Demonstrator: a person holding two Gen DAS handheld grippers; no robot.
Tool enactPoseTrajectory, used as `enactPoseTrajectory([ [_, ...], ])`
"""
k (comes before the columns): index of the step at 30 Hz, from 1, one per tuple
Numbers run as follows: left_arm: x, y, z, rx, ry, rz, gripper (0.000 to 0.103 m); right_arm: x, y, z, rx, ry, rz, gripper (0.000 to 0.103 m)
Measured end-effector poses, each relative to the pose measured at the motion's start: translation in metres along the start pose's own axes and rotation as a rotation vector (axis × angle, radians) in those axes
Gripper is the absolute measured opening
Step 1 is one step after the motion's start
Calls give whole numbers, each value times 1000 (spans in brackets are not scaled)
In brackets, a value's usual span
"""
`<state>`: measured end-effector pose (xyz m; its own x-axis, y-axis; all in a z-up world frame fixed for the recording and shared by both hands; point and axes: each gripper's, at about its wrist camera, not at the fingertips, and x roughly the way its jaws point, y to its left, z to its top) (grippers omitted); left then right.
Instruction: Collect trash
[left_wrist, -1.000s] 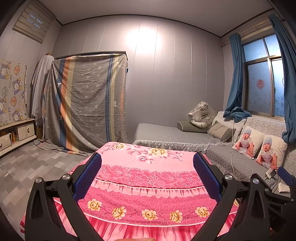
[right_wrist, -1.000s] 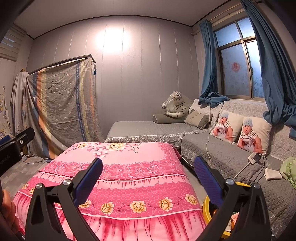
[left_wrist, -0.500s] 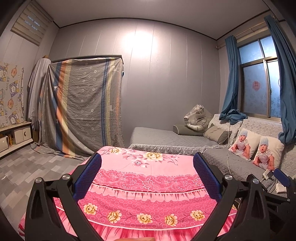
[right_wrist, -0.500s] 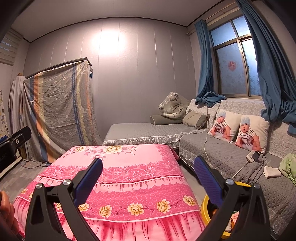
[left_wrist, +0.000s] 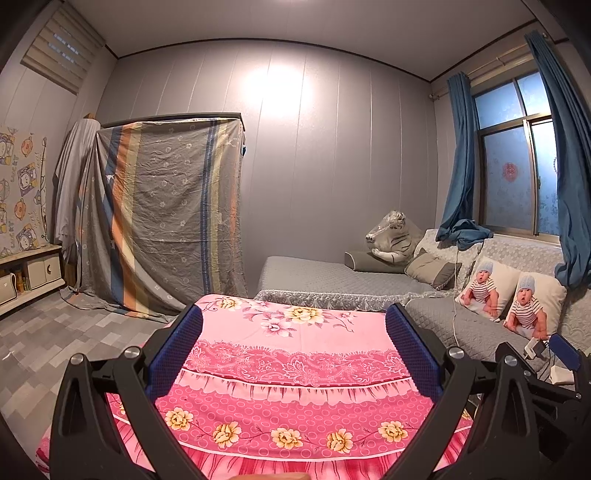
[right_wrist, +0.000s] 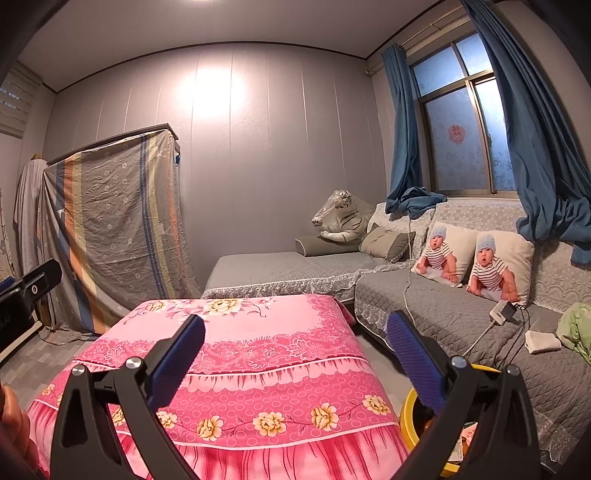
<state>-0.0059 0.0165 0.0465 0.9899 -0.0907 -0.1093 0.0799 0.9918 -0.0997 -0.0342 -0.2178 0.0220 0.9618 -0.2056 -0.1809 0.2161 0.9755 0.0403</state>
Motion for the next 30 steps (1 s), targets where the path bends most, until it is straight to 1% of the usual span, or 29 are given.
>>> enactPoseTrajectory([
  [17, -1, 0, 1, 2, -6, -10, 95, -1, -3, -2, 13, -5, -16, 96],
  [30, 4, 0, 2, 2, 3, -18, 95, 5, -6, -4, 26, 12, -21, 96],
])
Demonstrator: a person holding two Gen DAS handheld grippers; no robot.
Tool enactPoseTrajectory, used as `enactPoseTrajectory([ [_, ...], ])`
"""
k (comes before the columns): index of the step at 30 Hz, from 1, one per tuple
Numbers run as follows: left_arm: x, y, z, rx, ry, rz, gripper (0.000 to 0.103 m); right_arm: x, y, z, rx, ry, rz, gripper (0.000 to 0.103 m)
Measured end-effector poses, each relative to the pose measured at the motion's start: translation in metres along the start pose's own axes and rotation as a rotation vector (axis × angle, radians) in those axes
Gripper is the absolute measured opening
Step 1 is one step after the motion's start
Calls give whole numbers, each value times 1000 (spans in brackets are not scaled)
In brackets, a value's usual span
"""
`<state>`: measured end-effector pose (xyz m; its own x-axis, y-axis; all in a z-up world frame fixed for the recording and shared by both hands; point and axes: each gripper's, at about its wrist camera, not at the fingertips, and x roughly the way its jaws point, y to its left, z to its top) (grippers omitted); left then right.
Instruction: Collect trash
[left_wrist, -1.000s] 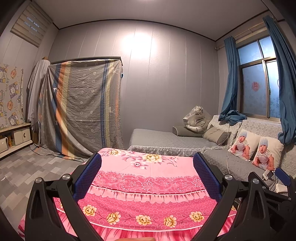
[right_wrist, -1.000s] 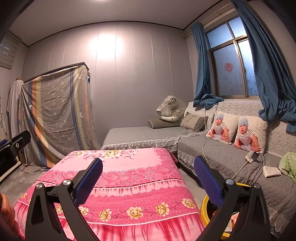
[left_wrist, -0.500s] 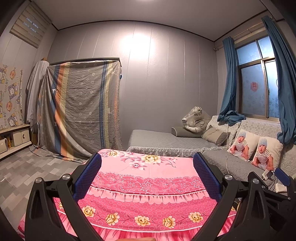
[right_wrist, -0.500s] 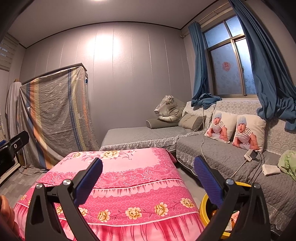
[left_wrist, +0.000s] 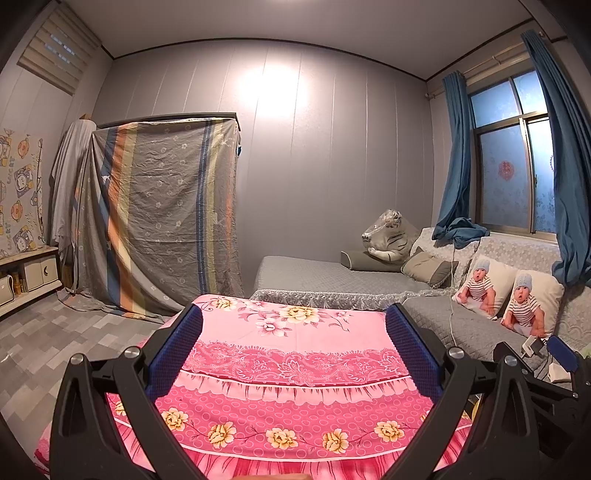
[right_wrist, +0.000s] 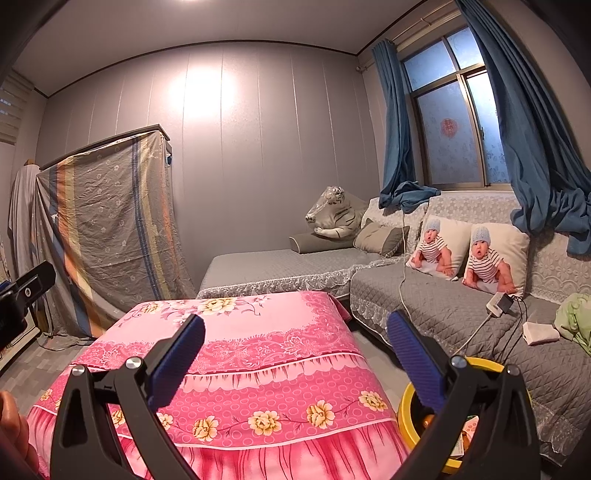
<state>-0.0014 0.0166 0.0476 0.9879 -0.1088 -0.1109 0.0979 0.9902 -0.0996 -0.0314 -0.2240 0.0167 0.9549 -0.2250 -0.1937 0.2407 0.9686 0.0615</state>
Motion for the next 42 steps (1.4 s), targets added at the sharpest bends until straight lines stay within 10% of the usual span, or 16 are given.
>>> enactPoseTrajectory([
  [42, 10, -4, -12, 12, 22, -16, 95, 10, 1, -8, 19, 41, -4, 96],
])
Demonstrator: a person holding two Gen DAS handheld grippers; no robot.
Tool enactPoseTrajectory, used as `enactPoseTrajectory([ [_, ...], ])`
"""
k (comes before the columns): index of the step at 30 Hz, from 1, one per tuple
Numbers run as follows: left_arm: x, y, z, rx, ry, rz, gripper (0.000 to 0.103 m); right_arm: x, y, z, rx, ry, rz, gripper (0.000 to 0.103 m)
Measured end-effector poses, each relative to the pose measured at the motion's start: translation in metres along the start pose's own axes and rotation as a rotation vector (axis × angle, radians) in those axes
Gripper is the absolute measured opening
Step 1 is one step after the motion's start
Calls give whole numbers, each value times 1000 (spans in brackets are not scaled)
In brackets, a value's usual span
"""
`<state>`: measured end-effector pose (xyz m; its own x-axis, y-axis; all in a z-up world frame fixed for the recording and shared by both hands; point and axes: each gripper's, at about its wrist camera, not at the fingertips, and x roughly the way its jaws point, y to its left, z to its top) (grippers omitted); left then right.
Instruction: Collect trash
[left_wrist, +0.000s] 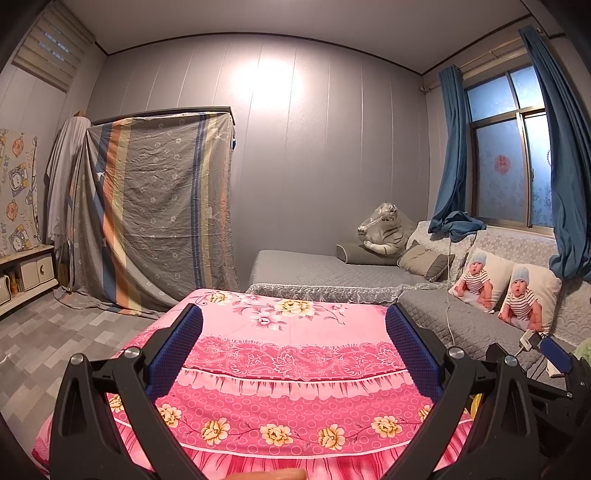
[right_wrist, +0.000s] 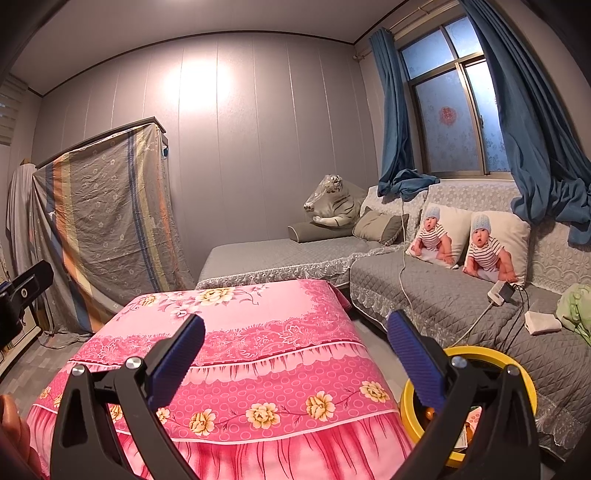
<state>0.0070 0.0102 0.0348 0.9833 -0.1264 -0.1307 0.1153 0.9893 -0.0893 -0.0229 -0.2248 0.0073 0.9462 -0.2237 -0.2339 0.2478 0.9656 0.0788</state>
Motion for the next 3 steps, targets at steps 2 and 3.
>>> enactPoseTrajectory([
  [2, 0, 0, 0, -1, 5, -3, 95, 1, 0, -1, -1, 2, 0, 96],
  [3, 1, 0, 0, -2, 8, -4, 95, 1, 0, -1, -2, 2, 0, 96],
])
